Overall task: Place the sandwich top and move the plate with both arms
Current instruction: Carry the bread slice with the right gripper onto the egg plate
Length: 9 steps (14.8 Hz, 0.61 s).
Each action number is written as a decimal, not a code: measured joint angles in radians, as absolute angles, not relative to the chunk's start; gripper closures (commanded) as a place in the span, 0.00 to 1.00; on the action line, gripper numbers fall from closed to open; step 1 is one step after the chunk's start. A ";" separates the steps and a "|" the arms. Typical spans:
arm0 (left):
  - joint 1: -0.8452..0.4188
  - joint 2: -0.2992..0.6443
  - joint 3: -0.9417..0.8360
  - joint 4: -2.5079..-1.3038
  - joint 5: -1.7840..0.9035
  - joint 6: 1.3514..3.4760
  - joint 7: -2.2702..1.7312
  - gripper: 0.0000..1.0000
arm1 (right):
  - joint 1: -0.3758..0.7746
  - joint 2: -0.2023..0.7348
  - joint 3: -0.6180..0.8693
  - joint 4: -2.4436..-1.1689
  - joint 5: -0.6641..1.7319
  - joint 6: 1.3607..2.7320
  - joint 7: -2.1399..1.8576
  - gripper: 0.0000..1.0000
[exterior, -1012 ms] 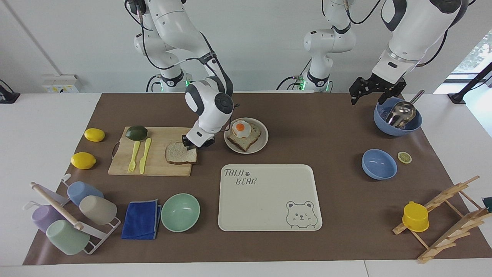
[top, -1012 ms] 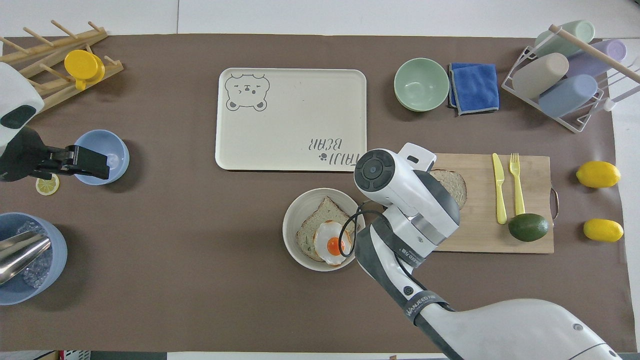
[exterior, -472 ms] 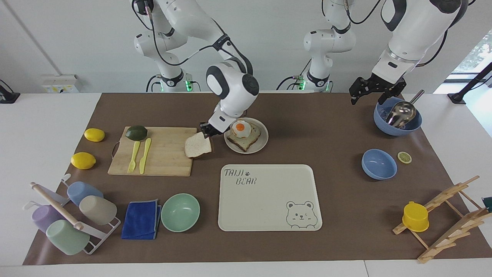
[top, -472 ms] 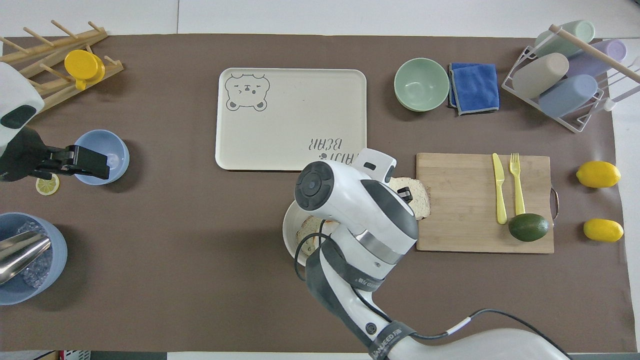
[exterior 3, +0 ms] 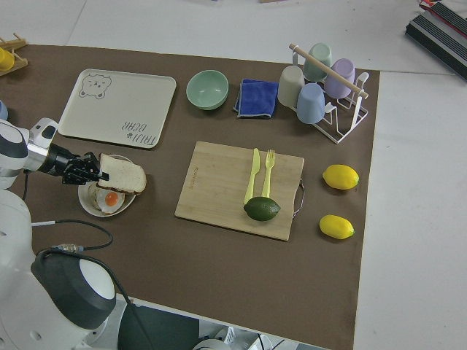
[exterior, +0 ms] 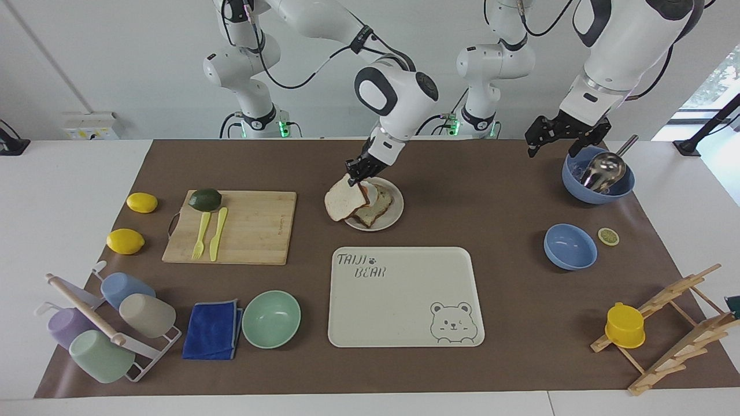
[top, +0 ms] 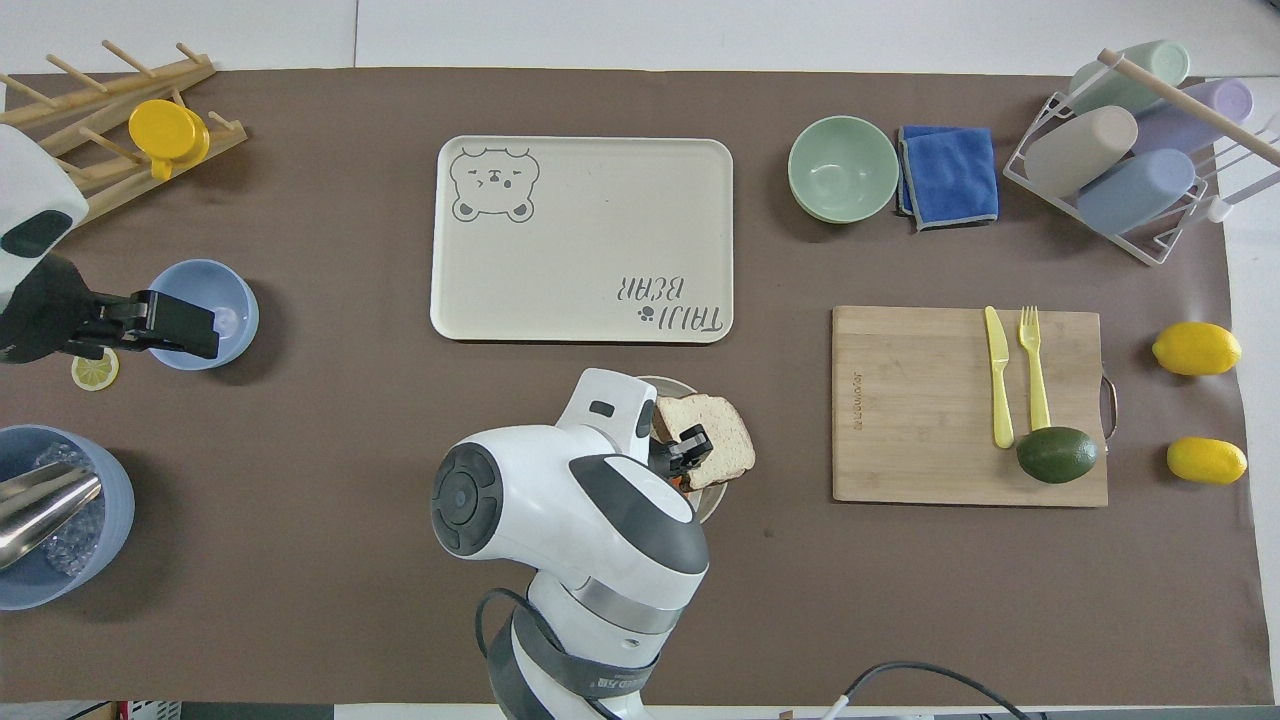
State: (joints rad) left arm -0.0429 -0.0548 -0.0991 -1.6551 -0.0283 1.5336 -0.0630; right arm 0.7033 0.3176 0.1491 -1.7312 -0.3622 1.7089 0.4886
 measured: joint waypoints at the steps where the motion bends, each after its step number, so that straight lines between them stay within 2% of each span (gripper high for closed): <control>1: -0.043 -0.055 -0.099 -1.655 -0.028 1.534 -0.063 0.00 | 0.703 0.325 0.148 -1.735 -0.335 1.745 0.489 1.00; 6: -0.043 -0.055 -0.099 -1.655 -0.028 1.534 -0.063 0.00 | 0.700 0.334 0.145 -1.774 -0.251 1.869 0.535 1.00; 9: -0.037 -0.055 -0.099 -1.655 -0.028 1.534 -0.063 0.00 | 0.700 0.334 0.145 -1.791 -0.222 1.899 0.566 1.00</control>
